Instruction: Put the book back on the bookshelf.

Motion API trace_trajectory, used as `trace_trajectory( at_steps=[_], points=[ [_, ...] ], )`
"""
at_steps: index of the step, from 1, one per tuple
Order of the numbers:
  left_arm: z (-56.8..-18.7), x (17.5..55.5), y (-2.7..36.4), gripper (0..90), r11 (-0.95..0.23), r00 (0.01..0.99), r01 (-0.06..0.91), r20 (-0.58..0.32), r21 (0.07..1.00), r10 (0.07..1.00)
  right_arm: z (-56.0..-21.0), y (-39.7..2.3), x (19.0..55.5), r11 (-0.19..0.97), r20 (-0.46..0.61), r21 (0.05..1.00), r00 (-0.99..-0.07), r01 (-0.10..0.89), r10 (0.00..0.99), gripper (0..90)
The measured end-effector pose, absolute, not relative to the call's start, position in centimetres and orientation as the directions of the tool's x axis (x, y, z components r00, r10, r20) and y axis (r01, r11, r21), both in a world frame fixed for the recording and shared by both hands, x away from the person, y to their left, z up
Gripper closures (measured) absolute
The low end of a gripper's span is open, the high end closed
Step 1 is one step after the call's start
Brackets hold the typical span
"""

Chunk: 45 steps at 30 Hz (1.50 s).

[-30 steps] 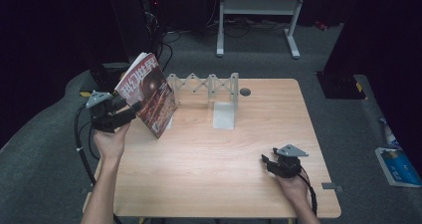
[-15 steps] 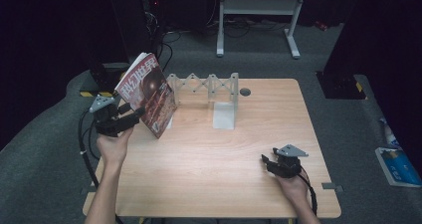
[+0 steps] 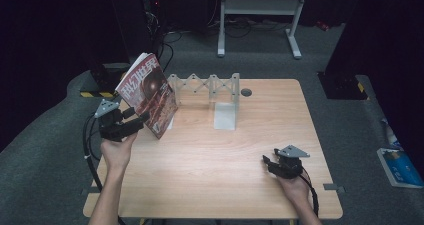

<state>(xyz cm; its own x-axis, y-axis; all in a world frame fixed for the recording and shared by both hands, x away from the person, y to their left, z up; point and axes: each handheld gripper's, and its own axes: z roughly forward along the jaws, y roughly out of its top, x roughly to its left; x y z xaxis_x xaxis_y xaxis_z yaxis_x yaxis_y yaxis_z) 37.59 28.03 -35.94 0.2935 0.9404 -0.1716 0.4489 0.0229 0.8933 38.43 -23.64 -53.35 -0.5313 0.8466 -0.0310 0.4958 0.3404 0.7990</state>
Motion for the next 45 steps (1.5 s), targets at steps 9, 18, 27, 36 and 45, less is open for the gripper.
trace_trajectory(
  at_steps=[9, 18, 27, 36, 45],
  points=[
    [-36.3, 37.3, 27.6, 37.1, 0.019, 0.307, 0.450, -0.175, 0.893, 0.935, -53.3, -23.6, 38.4, 0.341, -0.031, 0.799, -0.532, 0.495, 0.846, 42.7],
    [-36.6, 37.3, 26.8, 37.2, 0.009, 0.328, 0.454, -0.177, 0.891, 0.928, -53.3, -23.6, 38.4, 0.340, -0.031, 0.799, -0.531, 0.496, 0.847, 42.7],
    [-37.3, 37.2, 25.8, 37.3, -0.002, 0.352, 0.462, -0.181, 0.887, 0.918, -53.4, -23.6, 38.4, 0.336, -0.027, 0.799, -0.530, 0.498, 0.848, 42.7],
    [-37.6, 37.2, 25.3, 37.1, -0.019, 0.368, 0.462, -0.172, 0.887, 0.914, -53.3, -23.6, 38.4, 0.338, -0.028, 0.799, -0.530, 0.498, 0.847, 42.7],
    [-38.0, 37.1, 24.7, 36.9, -0.024, 0.384, 0.458, -0.173, 0.889, 0.907, -53.3, -23.6, 38.4, 0.340, -0.031, 0.799, -0.531, 0.496, 0.847, 42.7]
  ],
)
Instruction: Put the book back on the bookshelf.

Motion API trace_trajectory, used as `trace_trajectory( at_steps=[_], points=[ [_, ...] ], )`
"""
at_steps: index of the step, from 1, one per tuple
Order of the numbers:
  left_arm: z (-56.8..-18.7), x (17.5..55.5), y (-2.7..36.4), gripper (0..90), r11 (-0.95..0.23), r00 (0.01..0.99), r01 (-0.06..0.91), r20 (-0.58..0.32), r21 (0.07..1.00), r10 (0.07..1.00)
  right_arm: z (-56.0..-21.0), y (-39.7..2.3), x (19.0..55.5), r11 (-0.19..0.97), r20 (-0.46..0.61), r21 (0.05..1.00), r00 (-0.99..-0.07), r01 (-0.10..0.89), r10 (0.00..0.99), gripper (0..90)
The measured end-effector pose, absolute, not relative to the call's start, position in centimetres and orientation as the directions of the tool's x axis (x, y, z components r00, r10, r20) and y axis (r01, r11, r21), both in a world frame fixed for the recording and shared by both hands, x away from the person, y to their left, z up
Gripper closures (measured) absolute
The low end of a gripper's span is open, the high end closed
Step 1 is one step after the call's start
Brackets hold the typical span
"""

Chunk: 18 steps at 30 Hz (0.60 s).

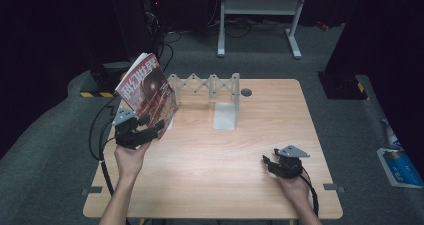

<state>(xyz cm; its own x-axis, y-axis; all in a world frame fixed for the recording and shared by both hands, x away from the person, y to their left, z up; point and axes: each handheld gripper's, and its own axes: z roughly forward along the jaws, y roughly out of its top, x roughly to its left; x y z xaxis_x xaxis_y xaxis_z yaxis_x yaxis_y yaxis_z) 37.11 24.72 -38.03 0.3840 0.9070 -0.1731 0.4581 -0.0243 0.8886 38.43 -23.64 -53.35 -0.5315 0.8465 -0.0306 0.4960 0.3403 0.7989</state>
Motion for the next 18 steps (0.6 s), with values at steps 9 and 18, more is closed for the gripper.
trace_trajectory(
  at_steps=[9, 18],
  points=[
    [-38.8, 37.1, 23.6, 36.7, -0.035, 0.408, 0.463, -0.178, 0.886, 0.896, -53.3, -23.6, 38.4, 0.340, -0.030, 0.799, -0.531, 0.496, 0.847, 42.7],
    [-39.4, 37.1, 22.9, 36.6, -0.040, 0.422, 0.470, -0.185, 0.882, 0.888, -53.4, -23.6, 38.4, 0.339, -0.029, 0.799, -0.530, 0.497, 0.847, 42.7]
  ],
)
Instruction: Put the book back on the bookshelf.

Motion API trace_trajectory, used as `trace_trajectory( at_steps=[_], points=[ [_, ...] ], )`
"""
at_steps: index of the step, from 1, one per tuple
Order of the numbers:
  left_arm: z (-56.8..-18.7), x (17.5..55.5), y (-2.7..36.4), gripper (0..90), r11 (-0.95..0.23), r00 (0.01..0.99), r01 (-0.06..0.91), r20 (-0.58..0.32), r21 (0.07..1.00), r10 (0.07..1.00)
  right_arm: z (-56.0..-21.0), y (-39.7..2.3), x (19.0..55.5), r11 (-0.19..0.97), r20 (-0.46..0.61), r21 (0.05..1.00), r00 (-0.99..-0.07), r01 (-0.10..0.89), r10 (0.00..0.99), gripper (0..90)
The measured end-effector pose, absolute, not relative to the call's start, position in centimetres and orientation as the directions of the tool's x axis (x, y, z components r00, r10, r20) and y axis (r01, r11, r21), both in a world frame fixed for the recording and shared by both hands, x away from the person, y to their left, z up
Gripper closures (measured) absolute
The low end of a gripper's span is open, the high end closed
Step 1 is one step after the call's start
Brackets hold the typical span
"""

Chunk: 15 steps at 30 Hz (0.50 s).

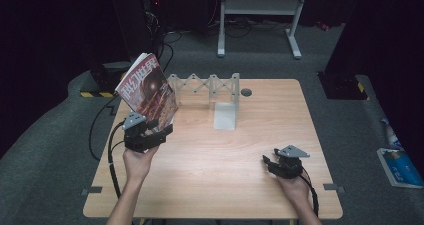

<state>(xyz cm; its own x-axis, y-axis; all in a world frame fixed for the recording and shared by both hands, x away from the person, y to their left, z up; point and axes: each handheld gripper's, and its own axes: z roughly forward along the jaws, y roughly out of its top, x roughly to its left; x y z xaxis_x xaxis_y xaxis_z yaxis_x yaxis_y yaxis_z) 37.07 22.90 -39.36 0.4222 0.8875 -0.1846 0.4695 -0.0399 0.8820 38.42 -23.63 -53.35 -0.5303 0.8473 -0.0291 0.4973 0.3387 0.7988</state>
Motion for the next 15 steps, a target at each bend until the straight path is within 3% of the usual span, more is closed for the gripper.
trace_trajectory(
  at_steps=[15],
  points=[
    [-40.5, 37.2, 21.6, 36.5, -0.047, 0.443, 0.485, -0.199, 0.873, 0.874, -53.4, -23.6, 38.4, 0.342, -0.033, 0.799, -0.533, 0.494, 0.846, 42.7]
  ],
)
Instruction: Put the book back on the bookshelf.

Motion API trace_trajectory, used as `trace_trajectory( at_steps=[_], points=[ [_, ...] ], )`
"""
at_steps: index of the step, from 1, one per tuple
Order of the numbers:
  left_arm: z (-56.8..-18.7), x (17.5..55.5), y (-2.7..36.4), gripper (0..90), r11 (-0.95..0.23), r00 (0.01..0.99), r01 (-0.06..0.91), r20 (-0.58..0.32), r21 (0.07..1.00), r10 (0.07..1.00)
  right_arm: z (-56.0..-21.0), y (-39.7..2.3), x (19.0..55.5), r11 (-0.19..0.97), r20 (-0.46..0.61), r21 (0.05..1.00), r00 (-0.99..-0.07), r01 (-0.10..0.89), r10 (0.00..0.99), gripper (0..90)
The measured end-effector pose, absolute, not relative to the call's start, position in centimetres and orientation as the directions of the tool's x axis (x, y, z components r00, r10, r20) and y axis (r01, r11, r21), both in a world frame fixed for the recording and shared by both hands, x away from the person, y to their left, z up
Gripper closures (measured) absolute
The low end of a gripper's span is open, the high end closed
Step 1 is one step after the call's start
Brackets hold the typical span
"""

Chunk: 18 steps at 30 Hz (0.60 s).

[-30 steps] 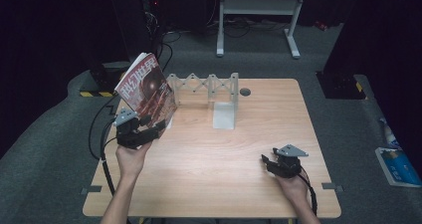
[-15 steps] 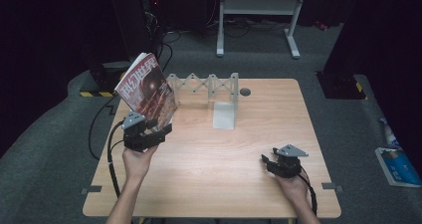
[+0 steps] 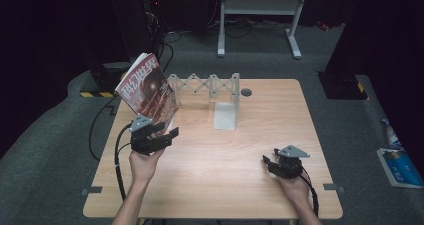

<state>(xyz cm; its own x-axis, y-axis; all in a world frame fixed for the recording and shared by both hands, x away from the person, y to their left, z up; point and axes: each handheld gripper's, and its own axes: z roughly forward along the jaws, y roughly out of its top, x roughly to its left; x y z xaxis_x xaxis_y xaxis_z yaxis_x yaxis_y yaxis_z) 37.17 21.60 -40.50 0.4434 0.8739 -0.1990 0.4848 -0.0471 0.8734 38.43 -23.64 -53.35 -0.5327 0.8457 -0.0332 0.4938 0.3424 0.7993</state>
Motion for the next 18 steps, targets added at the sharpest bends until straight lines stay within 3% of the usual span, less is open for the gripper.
trace_trajectory(
  at_steps=[18],
  points=[
    [-41.6, 37.4, 20.1, 36.4, -0.075, 0.464, 0.502, -0.195, 0.862, 0.864, -53.3, -23.6, 38.4, 0.343, -0.034, 0.800, -0.533, 0.493, 0.845, 42.7]
  ],
)
